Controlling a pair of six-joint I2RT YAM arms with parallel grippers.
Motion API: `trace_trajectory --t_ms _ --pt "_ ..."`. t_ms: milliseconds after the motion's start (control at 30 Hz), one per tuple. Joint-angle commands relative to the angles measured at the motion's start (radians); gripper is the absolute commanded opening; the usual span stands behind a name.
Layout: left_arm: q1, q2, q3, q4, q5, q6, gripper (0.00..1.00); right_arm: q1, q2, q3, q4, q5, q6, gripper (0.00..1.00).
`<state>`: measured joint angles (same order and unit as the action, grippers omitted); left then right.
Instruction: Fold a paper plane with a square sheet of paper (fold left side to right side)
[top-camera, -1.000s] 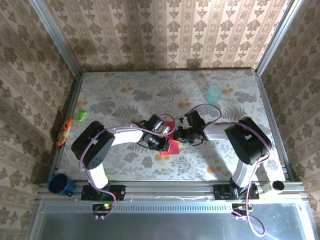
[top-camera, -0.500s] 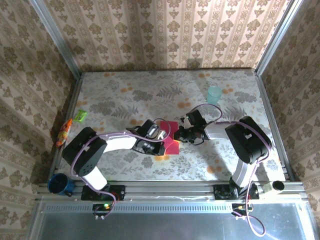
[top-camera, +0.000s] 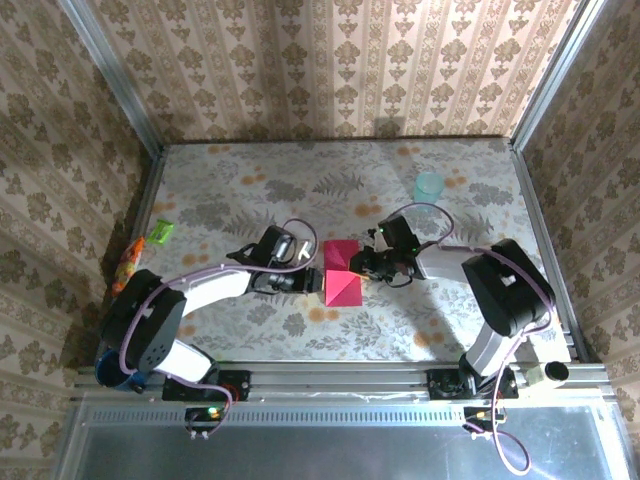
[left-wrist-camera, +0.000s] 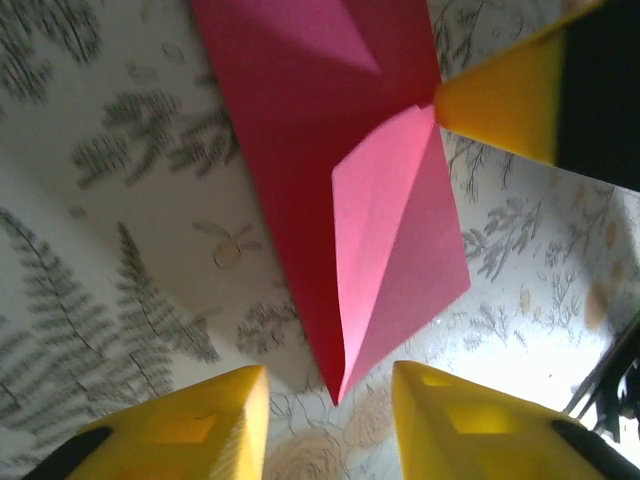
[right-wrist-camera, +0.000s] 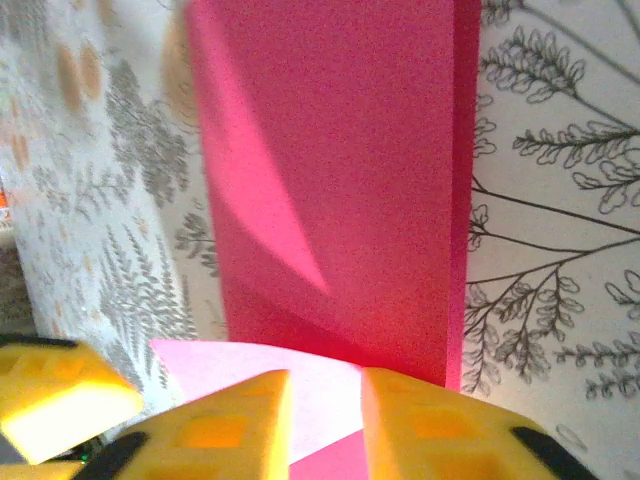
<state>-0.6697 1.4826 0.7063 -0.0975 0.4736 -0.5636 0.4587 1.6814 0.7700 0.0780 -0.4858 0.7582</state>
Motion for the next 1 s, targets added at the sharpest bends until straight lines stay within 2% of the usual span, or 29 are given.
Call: trace_trajectory --t_ms 0,167,333,500,567,733,833,967 --pt "0.02 0.015 0.005 0.09 0.028 0.02 0.44 -0.008 -0.084 -0.018 -0.045 0.066 -0.02 0.39" --pt "0.027 0.092 0.056 0.135 0.062 0.053 0.46 -0.033 -0.172 -0.081 -0.038 0.112 -0.024 0.62" --pt "0.027 0.178 0.108 0.151 0.053 0.076 0.47 -0.049 -0.225 -0.129 -0.017 0.102 -0.02 0.75" --pt "0.023 0.238 0.142 0.214 0.095 0.065 0.4 -0.05 -0.235 -0.143 -0.017 0.084 -0.028 0.77" --pt "0.018 0.25 0.152 0.218 0.101 0.067 0.33 -0.05 -0.23 -0.146 -0.015 0.075 -0.03 0.77" --pt "0.015 0.221 0.126 0.224 0.084 0.06 0.06 -0.049 -0.202 -0.147 0.023 0.047 -0.016 0.75" --pt "0.015 0.174 0.086 0.24 0.051 0.062 0.0 -0.048 -0.18 -0.136 0.045 0.029 -0.01 0.75" --pt "0.016 0.118 0.033 0.277 0.011 0.051 0.0 -0.035 -0.143 -0.108 0.07 0.003 -0.002 0.75"
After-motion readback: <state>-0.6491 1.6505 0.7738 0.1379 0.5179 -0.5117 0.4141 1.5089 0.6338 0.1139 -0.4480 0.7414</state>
